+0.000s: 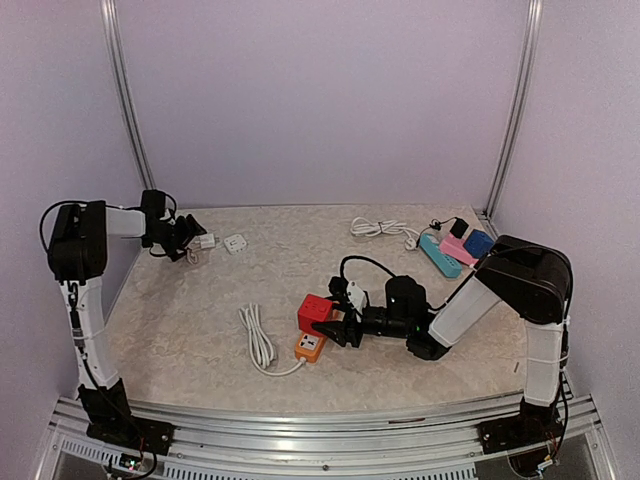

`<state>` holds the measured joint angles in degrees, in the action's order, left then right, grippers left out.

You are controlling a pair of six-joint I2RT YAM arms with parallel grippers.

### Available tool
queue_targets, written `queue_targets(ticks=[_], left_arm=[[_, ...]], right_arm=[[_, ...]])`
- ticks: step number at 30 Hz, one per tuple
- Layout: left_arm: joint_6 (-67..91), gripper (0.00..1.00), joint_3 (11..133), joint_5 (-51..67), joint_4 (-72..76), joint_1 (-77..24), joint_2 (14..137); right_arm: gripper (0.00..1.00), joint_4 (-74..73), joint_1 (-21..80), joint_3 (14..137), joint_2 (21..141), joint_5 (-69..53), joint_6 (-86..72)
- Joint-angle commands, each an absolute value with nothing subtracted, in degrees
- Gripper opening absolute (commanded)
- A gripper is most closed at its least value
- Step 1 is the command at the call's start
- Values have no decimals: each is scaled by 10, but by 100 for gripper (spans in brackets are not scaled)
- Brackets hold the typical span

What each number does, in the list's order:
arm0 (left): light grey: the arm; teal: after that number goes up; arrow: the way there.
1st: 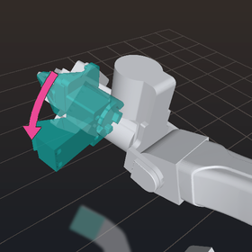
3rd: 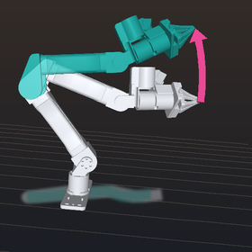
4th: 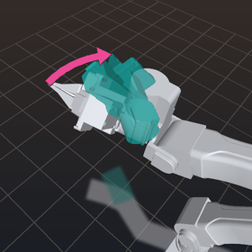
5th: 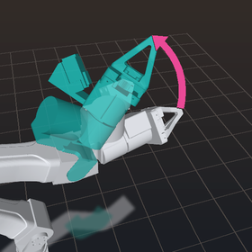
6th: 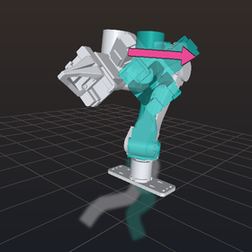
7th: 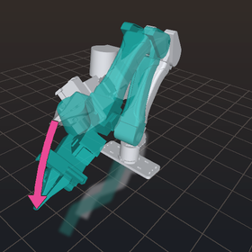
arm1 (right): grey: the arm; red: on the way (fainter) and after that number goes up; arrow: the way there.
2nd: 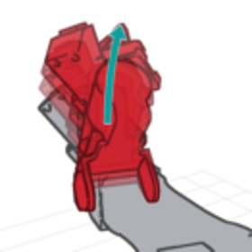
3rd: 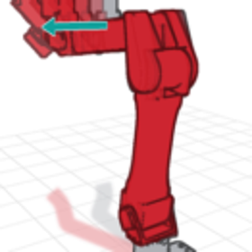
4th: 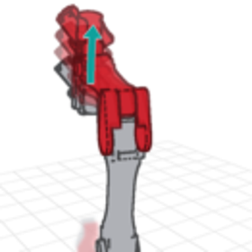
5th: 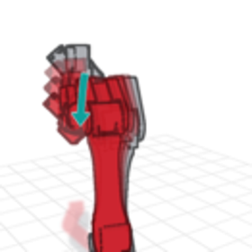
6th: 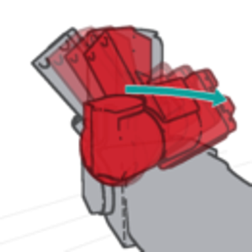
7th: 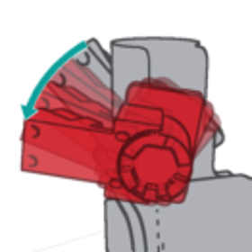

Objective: Pull the plug off the socket

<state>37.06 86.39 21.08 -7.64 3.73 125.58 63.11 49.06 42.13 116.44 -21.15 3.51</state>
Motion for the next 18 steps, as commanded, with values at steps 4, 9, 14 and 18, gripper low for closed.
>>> queue_targets(ticks=[4,9,14,18], left_arm=[[343,99,837,121,-140,39,1142],[291,99,794,57,-161,-5,1035],[261,99,718,47,-151,-73,927],[230,99,680,49,-154,-141,864]], right_arm=[[46,546,484,406,1181,-198,30],[62,554,484,399,1174,-194,26],[80,567,485,390,1163,-195,25],[87,578,485,380,1148,-197,21]])
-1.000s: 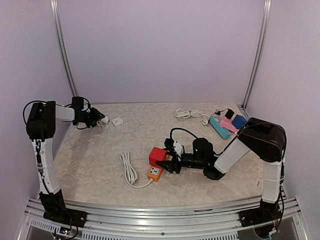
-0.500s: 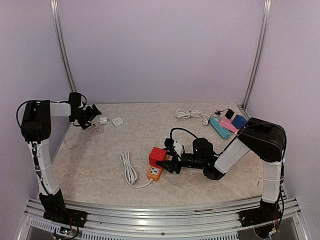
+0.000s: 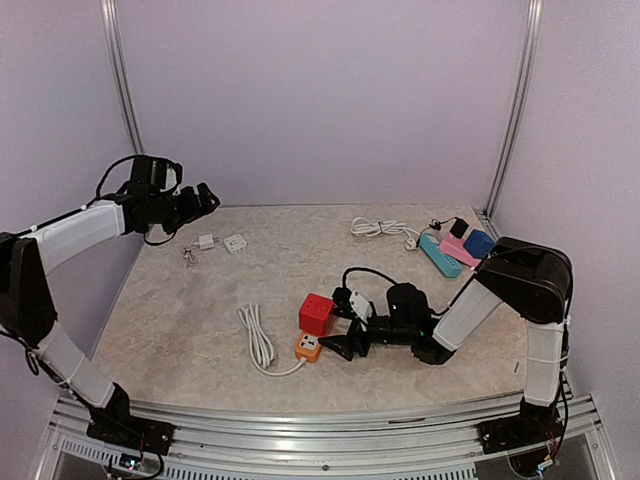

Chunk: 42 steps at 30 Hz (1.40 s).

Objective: Pull the plug off the socket

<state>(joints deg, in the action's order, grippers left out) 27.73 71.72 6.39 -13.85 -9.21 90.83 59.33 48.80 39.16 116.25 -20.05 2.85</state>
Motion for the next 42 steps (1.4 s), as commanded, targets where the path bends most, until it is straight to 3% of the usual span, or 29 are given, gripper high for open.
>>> queue_targets(ticks=[1,8,18,26,42], left_arm=[[225,99,673,47,-159,-162,854],[214,99,637,10,-195,-317,810],[211,99,670,-23,-229,-483,886],[222,99,715,-64,-260,-546,973],[209,99,781,-70,-278,-562,1054]], right_arm=[[89,581,485,377,1143,-197,19],[93,591,485,353,1105,-202,11],[93,552,482,301,1009,-161,4],[94,526,444,277,960,-161,-37],[91,481,402,303,977,-151,-93]])
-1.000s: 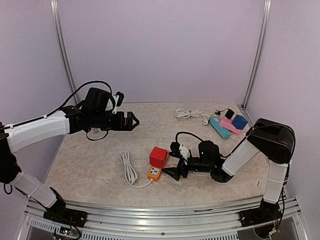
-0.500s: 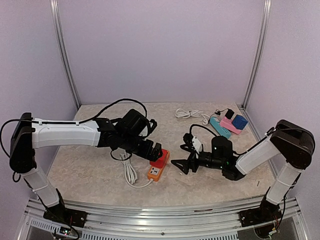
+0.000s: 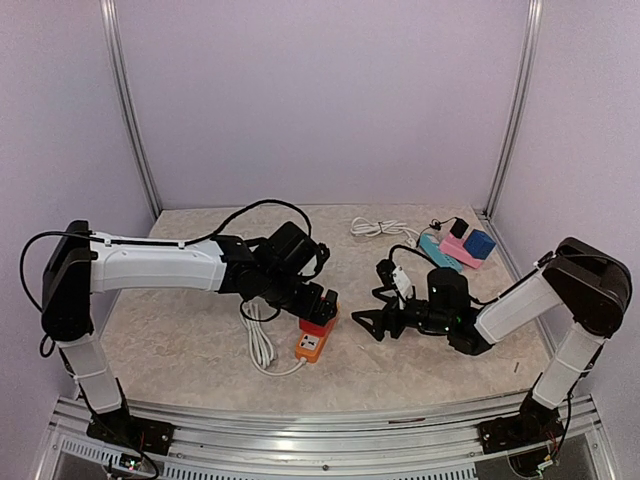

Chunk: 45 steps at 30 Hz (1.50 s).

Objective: Pull the plug off the socket

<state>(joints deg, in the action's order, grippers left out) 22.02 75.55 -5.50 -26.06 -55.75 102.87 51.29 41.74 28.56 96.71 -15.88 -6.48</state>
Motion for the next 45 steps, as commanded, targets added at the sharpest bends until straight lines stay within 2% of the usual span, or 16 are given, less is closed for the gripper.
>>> queue_targets(ticks=[1,6,11,15,18,22,30,45], left_arm=[[209,99,785,-72,-280,-562,1061],[208,89,791,-72,-282,-562,1080],[205,74,790,-76,-288,-562,1091],[202,57,778,-80,-282,-562,1081],[192,49,759,-77,-269,-569,1067],[180,45,726,-72,-250,-576,1041],[163,39,702,-69,-223,-591,1036],[146,33,702,-79,-202,-599,1029]], right_arm=[[91,473,399,307,977,-149,-97],[90,425,399,332,977,-134,-102],[89,391,398,355,981,-122,-107],[87,362,399,379,990,-117,-109],[86,346,398,394,998,-121,-111],[82,329,399,413,1016,-136,-115],[60,324,409,446,1062,-174,-120],[56,262,438,499,1129,-152,-99]])
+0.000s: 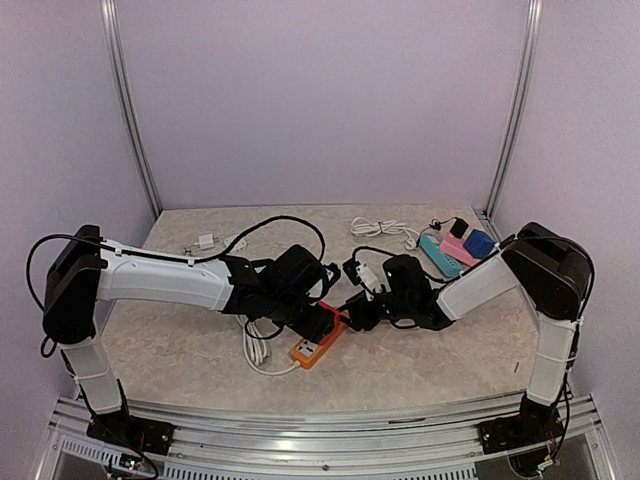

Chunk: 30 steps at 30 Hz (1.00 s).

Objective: Pull the plug off the socket

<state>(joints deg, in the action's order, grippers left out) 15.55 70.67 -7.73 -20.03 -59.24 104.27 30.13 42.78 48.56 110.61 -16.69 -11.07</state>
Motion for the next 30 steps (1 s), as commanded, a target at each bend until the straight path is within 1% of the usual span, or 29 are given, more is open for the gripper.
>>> queue_targets(ticks=[1,9,15,20,23,26,30], left_arm=[[146,33,704,-78,-202,-598,1028],[149,28,702,-79,-192,-597,1008],[153,27,689,-84,-178,-588,977],[145,26,683,-88,-176,-586,978],[140,24,671,-97,-167,-590,985],[136,23,658,-104,-154,-593,989],[136,22,650,-107,-142,-594,997]], right_arm=[[55,260,439,500,1133,-149,-100],[52,243,440,506,1144,-124,-102],[52,231,448,508,1146,-104,-94],[53,227,454,504,1140,-114,-86],[57,217,456,500,1134,-123,-77],[70,202,459,500,1126,-124,-64],[72,195,464,495,1113,-142,-63]])
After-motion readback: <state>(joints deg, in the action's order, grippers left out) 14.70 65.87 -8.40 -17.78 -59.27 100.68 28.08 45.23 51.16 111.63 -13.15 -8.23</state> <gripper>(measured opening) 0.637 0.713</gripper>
